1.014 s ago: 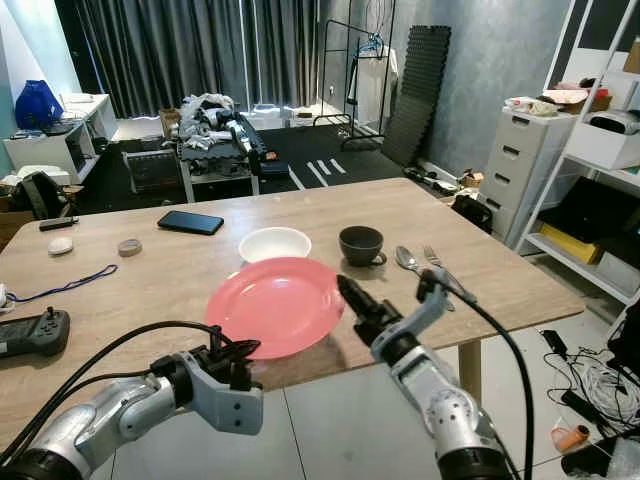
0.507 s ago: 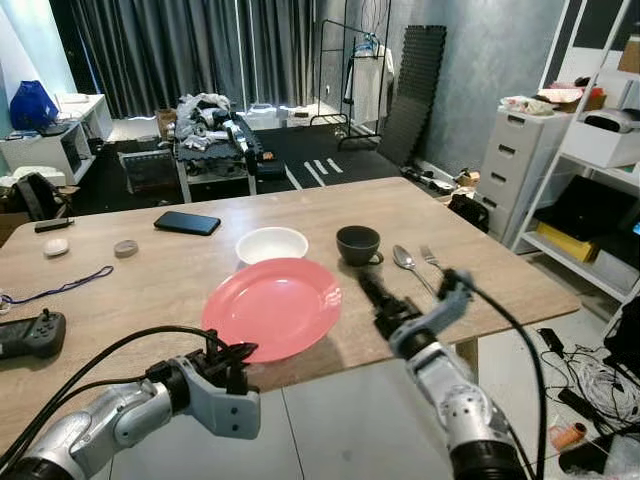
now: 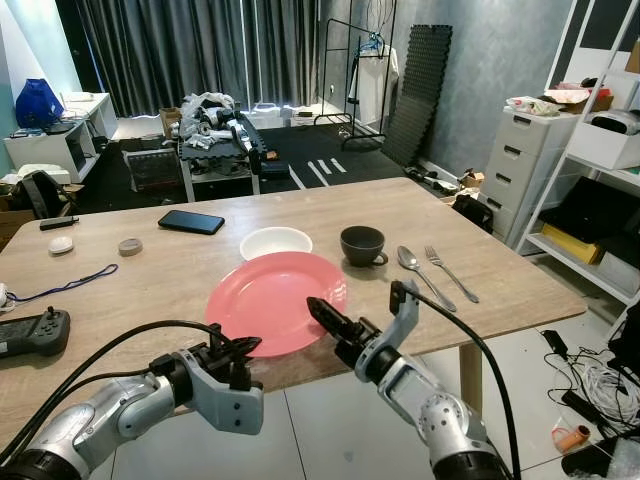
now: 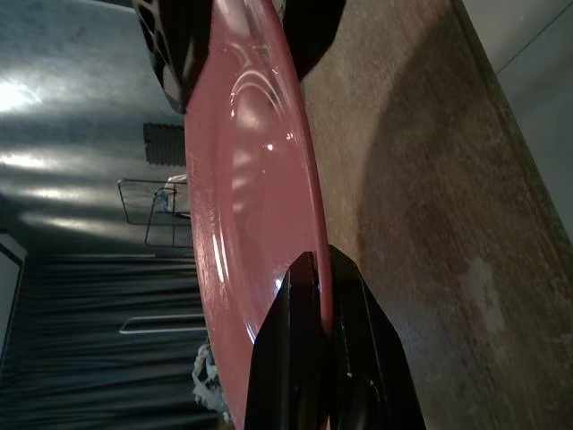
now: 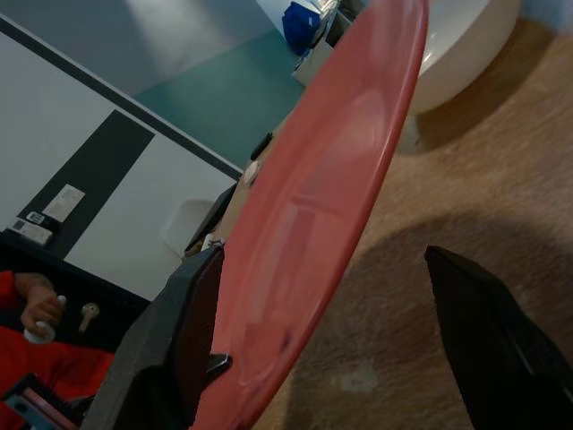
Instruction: Setting the table
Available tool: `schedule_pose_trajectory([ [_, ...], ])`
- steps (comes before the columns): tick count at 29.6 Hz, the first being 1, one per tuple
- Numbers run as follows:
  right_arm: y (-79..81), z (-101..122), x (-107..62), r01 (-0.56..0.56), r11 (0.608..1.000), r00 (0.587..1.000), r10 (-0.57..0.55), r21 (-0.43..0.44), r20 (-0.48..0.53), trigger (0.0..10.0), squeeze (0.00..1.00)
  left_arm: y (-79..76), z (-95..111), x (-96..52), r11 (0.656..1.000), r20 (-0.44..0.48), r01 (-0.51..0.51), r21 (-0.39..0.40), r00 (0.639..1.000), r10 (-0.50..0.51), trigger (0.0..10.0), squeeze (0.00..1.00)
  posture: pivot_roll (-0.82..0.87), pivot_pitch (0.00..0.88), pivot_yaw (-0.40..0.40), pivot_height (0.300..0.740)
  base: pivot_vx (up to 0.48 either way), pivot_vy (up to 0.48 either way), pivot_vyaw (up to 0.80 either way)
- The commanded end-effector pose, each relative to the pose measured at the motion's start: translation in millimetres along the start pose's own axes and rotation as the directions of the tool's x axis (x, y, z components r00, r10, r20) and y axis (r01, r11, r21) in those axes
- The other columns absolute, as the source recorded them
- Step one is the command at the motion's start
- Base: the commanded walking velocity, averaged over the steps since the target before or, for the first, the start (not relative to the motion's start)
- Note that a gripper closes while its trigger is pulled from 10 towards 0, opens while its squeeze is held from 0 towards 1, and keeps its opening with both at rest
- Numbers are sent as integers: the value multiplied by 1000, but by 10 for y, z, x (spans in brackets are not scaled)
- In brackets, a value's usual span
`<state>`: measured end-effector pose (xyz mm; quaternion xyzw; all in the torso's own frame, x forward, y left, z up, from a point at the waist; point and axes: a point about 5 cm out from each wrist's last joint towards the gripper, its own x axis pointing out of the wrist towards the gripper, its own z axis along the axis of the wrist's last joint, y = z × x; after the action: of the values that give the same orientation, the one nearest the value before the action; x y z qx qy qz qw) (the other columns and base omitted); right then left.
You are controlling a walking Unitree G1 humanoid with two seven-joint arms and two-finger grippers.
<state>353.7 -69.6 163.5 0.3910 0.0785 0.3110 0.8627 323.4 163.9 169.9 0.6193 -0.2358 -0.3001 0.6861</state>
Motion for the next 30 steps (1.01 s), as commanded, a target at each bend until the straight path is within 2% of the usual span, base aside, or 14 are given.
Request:
schedule_pose_trajectory([
  [1,4,-86,0,16,1000,999,-16,15,-28,0,0,-10,31,15,999,32,31,17,999,-31,10000,0,140,0,68,740,0,0,0],
  [14,2,-48,-18,-5,991,1000,2,130,27,0,0,4,27,-2,999,46,40,36,998,-41,10000,0,140,0,70,740,0,0,0],
  [22,44,-14,-19,-35,988,998,26,151,56,0,0,15,37,9,999,57,34,40,998,-36,10000,0,142,0,71,740,0,0,0],
  [23,48,-14,-17,-36,987,998,28,156,57,0,0,16,35,10,999,58,34,42,998,-36,10000,165,142,0,72,740,0,0,0],
  [24,51,-14,-14,-37,987,998,28,158,57,0,0,14,31,10,999,59,36,33,998,-38,10000,1000,143,0,71,740,0,0,0],
  [28,51,-18,-15,-33,989,998,26,144,49,0,0,43,37,13,1000,62,17,23,998,-18,10000,1000,143,0,72,740,0,0,0],
  [29,54,-12,-18,-39,991,998,32,128,56,510,0,61,41,12,1000,63,7,27,998,-8,10000,1000,143,0,72,740,0,0,0],
  [30,60,0,-20,-43,993,997,35,113,67,10000,0,79,46,2,1000,65,-9,29,998,7,10000,427,146,0,76,740,0,0,0],
])
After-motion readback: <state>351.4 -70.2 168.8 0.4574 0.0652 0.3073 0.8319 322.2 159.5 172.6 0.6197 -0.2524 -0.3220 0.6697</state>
